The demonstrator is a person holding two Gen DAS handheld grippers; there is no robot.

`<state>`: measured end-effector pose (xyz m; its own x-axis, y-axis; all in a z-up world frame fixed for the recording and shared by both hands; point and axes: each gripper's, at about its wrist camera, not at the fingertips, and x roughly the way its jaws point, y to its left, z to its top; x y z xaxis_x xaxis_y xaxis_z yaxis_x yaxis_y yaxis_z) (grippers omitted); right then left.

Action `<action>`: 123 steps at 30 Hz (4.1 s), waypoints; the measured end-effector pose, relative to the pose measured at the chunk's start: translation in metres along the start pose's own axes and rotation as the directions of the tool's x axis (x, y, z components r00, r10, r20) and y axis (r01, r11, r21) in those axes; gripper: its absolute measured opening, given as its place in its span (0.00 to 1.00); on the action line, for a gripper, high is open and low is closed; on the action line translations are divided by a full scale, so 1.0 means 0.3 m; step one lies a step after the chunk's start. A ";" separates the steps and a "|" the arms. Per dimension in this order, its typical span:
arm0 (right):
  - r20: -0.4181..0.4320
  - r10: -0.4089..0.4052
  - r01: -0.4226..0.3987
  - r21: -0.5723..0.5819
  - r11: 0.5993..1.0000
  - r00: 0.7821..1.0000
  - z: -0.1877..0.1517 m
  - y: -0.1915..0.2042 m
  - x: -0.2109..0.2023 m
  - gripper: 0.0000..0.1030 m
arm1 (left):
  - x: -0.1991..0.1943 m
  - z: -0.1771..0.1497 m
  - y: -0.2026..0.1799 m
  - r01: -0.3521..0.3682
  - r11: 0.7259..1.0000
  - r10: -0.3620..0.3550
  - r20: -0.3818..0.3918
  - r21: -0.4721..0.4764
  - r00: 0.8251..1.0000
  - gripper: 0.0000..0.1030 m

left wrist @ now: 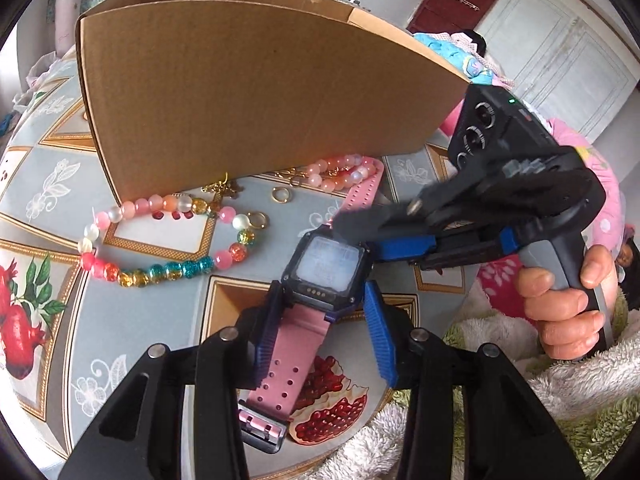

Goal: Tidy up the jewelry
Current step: 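Grasp the pink watch strap with the right tool while the left tool grasps the watch body, then lift the pink watch off the table with both tools, then carry the pink watch over the cardboard box and lower it inside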

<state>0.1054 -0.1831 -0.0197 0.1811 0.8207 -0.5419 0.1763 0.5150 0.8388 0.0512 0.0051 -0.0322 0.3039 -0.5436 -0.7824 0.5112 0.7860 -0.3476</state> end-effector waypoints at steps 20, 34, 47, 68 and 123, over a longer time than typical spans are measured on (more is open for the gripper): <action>-0.003 0.161 -0.151 0.320 0.935 0.987 -0.068 -0.150 -0.070 0.13 | 0.021 -0.114 -0.243 -0.400 0.833 0.392 0.103 0.381 0.914 0.23; 0.240 -0.407 0.472 -0.450 0.758 0.881 -0.130 0.212 -0.139 0.40 | -0.010 -0.127 -0.207 -0.383 0.820 0.372 0.111 0.426 0.921 0.03; 0.486 -0.514 0.493 -0.860 -0.135 0.707 -0.279 0.291 0.162 0.36 | 0.007 -0.110 -0.200 -0.386 0.801 0.390 0.091 0.458 0.916 0.03; 0.511 -0.495 0.445 -0.859 -0.254 0.703 -0.370 0.314 0.284 0.09 | 0.031 -0.094 -0.193 -0.429 0.783 0.446 0.074 0.451 0.892 0.03; -0.038 -0.745 0.435 -0.792 0.429 0.666 0.643 0.430 0.295 0.08 | -0.020 0.851 0.235 -0.372 0.924 0.379 -0.064 0.090 0.923 0.35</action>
<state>0.3306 -0.0919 0.0306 -0.0475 0.1725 -0.9839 -0.6115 0.7738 0.1651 0.2908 -0.0114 0.0798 0.4223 -0.1855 -0.8873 0.4312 0.9021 0.0167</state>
